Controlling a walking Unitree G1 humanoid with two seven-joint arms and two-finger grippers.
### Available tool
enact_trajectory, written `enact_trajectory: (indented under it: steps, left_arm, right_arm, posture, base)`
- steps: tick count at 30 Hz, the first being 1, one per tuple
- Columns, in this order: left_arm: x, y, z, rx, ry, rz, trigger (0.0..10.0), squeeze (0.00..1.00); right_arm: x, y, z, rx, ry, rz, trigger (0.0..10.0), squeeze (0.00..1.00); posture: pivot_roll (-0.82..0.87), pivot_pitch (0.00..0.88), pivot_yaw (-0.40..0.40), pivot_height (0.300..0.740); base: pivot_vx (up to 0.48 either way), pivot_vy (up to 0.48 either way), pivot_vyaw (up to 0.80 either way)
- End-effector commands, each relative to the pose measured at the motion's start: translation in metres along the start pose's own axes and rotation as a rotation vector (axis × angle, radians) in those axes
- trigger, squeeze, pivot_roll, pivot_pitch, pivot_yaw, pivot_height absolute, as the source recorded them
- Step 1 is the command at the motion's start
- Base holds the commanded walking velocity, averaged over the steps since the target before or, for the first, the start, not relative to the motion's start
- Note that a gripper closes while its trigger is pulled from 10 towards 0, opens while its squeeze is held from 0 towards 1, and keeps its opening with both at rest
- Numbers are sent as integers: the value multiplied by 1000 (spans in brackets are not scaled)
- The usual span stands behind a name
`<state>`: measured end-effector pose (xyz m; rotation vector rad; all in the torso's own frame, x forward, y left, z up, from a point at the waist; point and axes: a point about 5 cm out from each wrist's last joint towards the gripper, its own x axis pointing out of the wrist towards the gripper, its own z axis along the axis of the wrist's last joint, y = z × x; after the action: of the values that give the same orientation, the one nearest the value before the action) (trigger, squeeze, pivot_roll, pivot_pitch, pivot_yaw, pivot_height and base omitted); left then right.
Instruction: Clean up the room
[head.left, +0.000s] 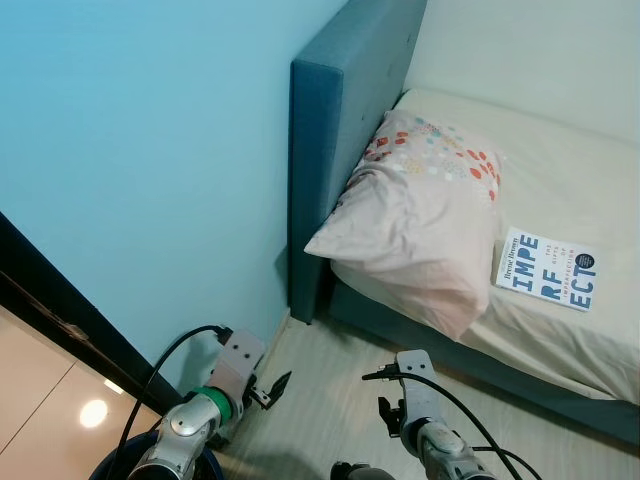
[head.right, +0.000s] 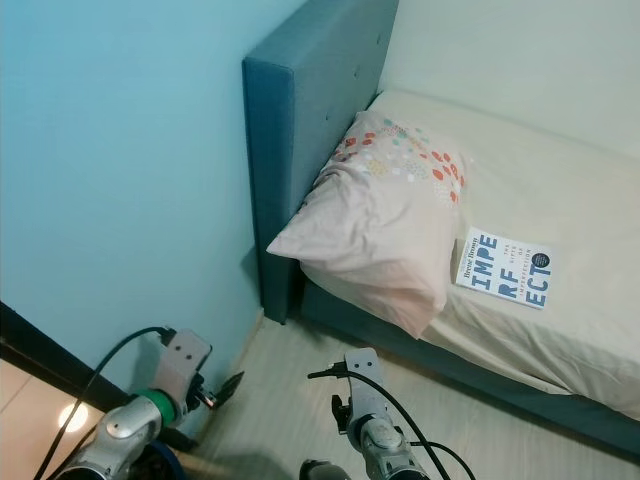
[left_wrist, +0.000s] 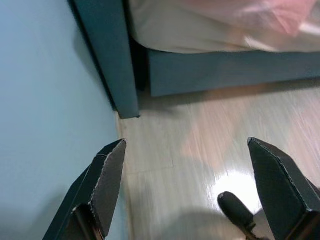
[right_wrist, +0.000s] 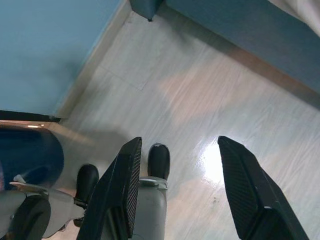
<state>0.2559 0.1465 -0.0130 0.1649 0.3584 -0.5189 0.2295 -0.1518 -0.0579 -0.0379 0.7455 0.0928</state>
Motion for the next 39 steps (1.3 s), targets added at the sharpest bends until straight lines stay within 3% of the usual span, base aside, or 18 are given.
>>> enact_trajectory:
  steps: [1, 39]
  left_arm:
    - [-1, 1, -3, -49, 12, 28, 10000, 0]
    - [1, -2, -4, -73, 26, 42, 10000, 0]
  right_arm:
    - [-2, -3, -6, 3, 15, -7, 10000, 0]
    - [-2, -6, -3, -5, 8, -7, 10000, 0]
  posture:
    - [119, 46, 18, 740]
    - [113, 66, 8, 740]
  base:
    - [0, -319, 0]
    - [0, -461, 0]
